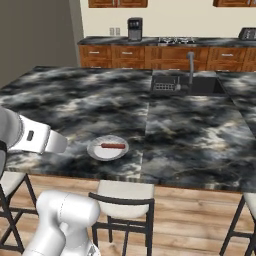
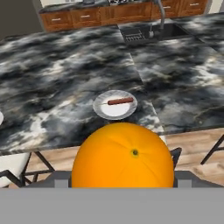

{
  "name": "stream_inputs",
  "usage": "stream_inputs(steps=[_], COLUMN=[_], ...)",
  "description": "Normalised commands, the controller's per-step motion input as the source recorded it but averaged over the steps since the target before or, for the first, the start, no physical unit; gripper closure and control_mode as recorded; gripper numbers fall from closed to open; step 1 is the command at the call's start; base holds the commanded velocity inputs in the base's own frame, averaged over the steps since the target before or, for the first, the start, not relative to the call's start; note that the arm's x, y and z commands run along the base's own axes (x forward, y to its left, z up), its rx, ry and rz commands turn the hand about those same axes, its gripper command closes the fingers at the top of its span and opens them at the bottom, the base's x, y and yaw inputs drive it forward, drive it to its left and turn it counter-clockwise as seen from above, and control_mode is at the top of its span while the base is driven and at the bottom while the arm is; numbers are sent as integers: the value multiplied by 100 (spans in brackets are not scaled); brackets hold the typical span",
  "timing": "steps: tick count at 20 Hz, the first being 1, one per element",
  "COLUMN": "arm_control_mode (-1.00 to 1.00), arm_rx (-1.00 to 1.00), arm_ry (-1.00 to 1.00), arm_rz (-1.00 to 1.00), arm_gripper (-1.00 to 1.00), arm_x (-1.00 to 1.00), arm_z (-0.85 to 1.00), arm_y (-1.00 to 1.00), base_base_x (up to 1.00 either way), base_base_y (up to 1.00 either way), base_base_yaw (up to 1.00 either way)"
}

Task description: Pick up the orange and mango from the fridge and place one fruit on each plate on the dining counter.

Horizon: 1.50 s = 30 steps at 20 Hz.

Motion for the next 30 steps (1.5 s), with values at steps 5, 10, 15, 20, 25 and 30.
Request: stream_inputs(steps=[5, 10, 15, 20, 25, 30], arm_control_mode=[100, -100, -100, -100, -100, -100], arm_rx=[0, 0, 0, 0, 0, 0], arm_ry=[0, 21, 15, 2, 14, 7], arm_rz=[0, -3, -10, -1, 0, 0], arm_gripper=[100, 100, 100, 100, 100, 100], arm_x=[0, 100, 100, 100, 100, 86], arm_z=[0, -88, -78, -44, -61, -57], arm_y=[0, 14, 16, 1, 0, 0], base_base_x=[100, 0, 0, 0, 0, 0], base_base_y=[4, 0, 0, 0, 0, 0], base_base_yaw=[-1, 0, 0, 0, 0, 0])
